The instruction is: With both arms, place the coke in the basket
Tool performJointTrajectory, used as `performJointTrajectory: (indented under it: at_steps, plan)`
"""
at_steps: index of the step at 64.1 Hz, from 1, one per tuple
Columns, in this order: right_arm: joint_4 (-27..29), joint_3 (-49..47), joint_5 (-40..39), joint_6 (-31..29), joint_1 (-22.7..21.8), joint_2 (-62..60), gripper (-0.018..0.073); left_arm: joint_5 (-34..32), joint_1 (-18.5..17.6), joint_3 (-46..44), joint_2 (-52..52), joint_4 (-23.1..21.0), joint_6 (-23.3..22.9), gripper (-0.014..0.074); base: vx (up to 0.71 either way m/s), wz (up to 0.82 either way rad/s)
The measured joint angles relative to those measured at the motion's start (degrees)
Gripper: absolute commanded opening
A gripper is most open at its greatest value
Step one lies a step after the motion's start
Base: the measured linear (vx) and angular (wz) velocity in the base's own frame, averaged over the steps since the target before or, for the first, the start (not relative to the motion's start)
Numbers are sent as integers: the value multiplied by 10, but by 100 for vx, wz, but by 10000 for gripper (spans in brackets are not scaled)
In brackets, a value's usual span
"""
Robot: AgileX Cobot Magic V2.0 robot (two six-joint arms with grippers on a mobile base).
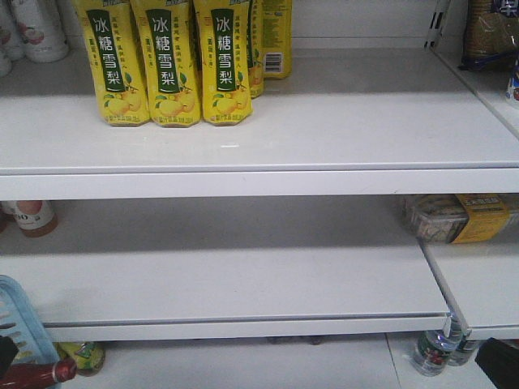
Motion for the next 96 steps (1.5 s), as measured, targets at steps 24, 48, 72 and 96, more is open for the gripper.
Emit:
performJointTrajectory:
  at_steps: [24, 48, 72, 96]
  plan:
    - [0, 0, -1, 0, 0, 0, -2, 32, 111, 0, -73, -147, 202, -6, 0, 0]
    - [0, 0, -1, 0, 0, 0, -2, 21, 164, 0, -90, -188, 282, -6, 0, 0]
    - [0, 0, -2, -1, 0, 0, -2, 16, 203, 0, -91, -167, 284, -6, 0, 0]
    - [0, 0, -2, -1, 0, 0, -2, 20, 203, 0, -91, -127, 242, -6, 0, 0]
